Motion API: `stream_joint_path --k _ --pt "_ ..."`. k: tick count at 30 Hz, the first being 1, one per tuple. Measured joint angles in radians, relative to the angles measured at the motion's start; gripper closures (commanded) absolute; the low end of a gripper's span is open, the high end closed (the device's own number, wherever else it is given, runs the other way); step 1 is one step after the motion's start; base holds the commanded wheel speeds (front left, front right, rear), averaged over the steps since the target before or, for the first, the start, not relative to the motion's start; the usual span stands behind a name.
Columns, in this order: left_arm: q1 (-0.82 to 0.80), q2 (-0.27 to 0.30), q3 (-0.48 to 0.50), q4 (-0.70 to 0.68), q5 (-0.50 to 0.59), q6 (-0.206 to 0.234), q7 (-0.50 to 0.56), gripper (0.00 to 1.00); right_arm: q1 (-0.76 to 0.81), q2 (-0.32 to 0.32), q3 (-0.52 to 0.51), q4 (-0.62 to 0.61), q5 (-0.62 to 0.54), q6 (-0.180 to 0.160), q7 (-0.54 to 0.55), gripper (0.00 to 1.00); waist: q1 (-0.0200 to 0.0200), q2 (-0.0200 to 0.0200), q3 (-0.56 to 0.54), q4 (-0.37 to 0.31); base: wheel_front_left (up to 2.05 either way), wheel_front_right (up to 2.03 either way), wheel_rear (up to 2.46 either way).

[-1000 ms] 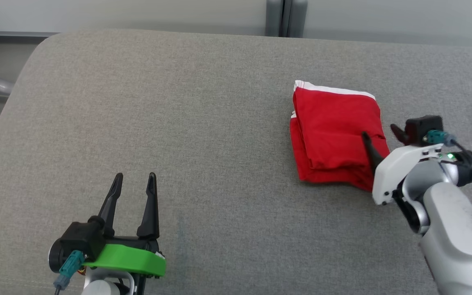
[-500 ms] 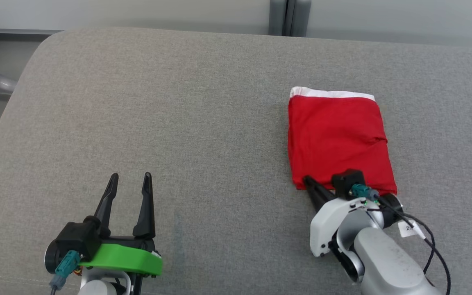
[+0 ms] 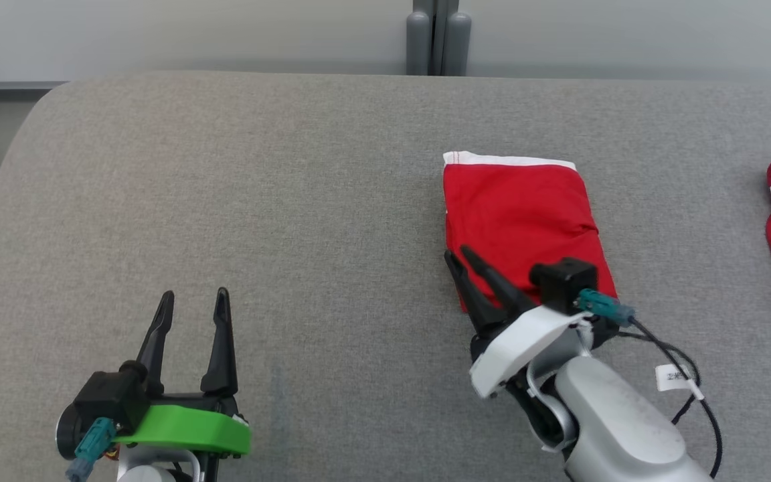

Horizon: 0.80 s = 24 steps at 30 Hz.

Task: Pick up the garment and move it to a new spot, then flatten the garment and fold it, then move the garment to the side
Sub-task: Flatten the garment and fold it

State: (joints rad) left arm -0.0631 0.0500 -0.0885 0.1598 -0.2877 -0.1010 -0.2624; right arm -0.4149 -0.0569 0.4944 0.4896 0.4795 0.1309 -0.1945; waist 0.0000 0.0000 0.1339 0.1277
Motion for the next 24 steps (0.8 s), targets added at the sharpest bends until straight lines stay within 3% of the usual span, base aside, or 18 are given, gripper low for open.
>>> stream_joint_path --k 5,13,18,24 --pt "0.016 0.0 0.028 -0.016 0.003 0.005 0.0 0.0 0.059 -0.054 -0.13 -0.12 -0.018 0.0 -0.008 0.0 0.0 0.0 -0.026 -0.035 0.0 0.0 0.0" --pt "0.036 0.0 0.068 -0.025 0.008 0.009 0.0 0.0 0.169 -0.066 -0.402 -0.252 -0.208 0.0 0.071 0.0 0.0 0.0 -0.066 -0.096 0.0 0.0 0.0" --pt "0.039 0.0 0.079 -0.024 0.008 0.007 0.0 0.0 0.203 -0.064 -0.466 -0.301 -0.274 0.0 0.111 0.0 0.0 0.0 -0.087 -0.123 0.0 0.0 0.0" --pt "0.054 0.0 0.08 -0.005 0.019 0.003 0.0 0.0 0.239 -0.084 -0.48 -0.274 -0.289 0.0 0.124 0.0 0.0 0.0 -0.119 -0.144 0.0 0.0 0.0"
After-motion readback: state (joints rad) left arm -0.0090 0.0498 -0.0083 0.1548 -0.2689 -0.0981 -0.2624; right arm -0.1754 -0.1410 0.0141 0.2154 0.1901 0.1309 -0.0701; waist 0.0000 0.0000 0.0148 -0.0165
